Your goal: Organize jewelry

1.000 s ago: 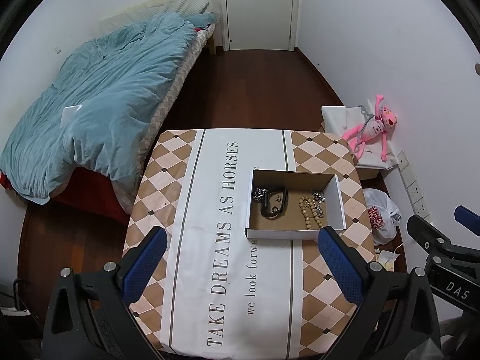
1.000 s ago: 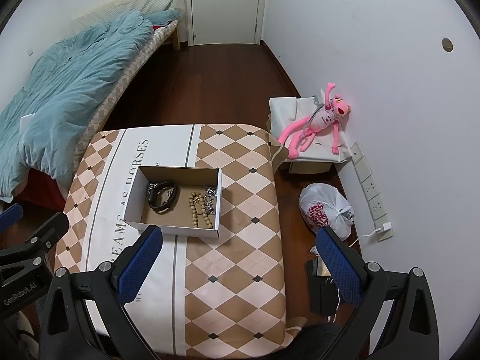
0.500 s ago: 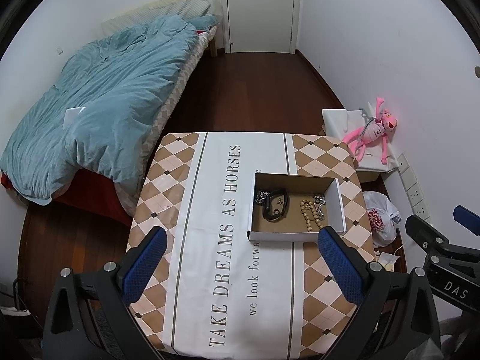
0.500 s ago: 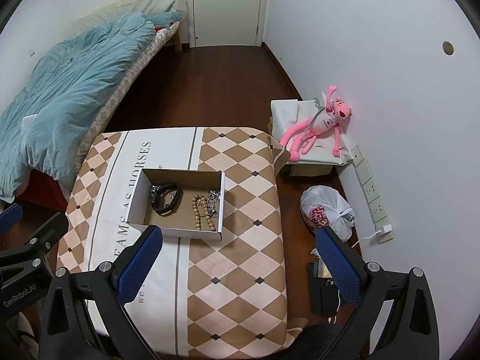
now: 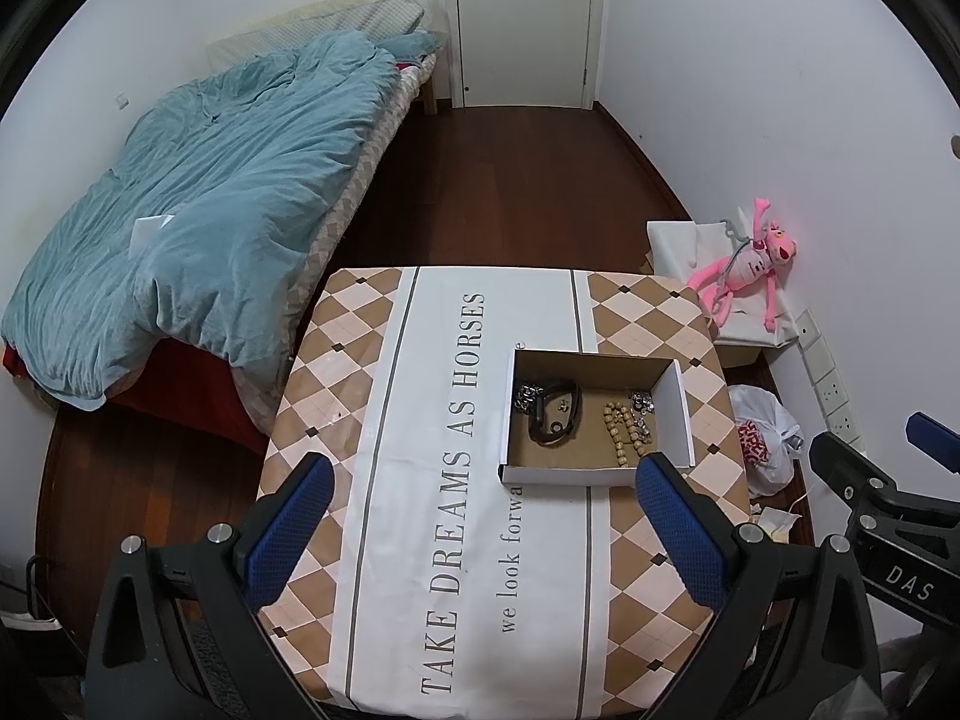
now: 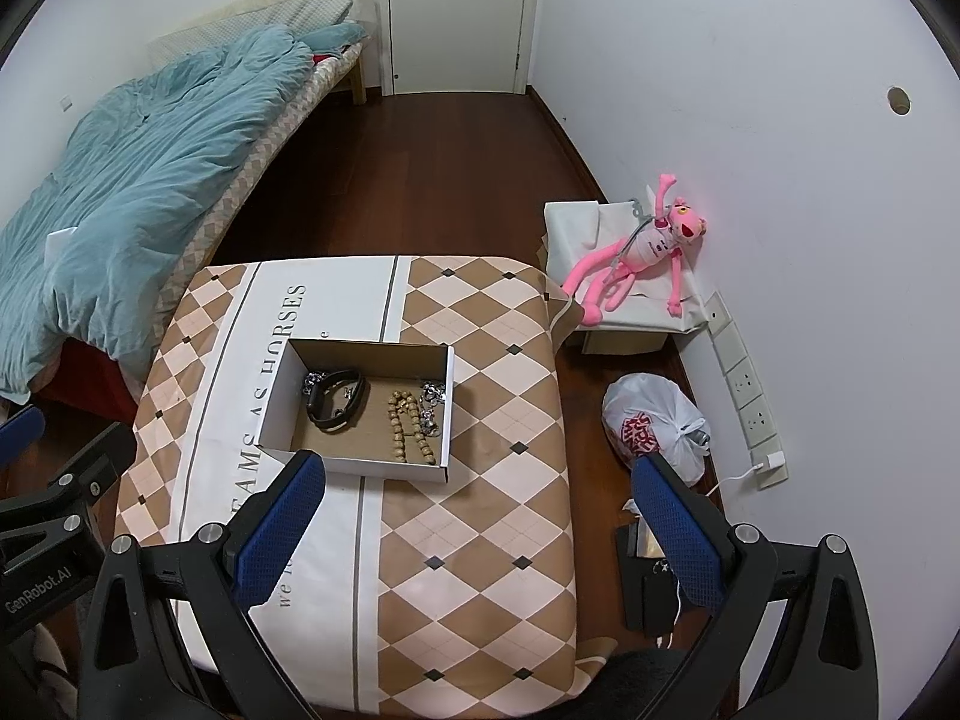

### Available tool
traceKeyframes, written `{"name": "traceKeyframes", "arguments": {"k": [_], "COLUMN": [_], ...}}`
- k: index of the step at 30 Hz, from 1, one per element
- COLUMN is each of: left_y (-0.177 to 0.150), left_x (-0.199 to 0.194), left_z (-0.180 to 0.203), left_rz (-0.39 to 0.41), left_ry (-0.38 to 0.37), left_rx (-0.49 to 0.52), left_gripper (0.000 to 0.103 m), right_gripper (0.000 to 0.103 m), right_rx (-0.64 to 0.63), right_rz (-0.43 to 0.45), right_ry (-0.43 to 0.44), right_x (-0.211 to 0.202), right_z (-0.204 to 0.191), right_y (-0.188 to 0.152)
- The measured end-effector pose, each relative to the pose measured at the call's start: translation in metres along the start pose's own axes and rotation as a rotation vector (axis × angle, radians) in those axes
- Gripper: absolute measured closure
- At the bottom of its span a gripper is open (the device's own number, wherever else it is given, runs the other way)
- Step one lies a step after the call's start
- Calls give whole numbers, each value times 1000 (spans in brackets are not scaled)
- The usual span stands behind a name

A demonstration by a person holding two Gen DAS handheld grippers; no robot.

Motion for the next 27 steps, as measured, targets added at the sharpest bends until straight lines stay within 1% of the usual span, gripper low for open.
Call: {"name": "traceKeyframes", "arguments": {"k": [27], "left_y": [3], "left_x": [3], "left_z": [-1], "left_rz": [-3], "left_ry": [4], "left_rx": [-10], "left_gripper": [0], "right_gripper": [0], "right_rx": [-4], "right_rz": [-2], "right_ry": [1], "right_x": [0], "right_z": [-2], "right_y": [0]}}
Point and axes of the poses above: each gripper's, at about its wrist camera, not at the fingertips, and x roughly the way its jaws point, z to its right, y to its top, the point moved 7 cm from there along x, roughly the way its jaws point, and after that the axes turned 12 degrees about z, right-handed, at the moved point
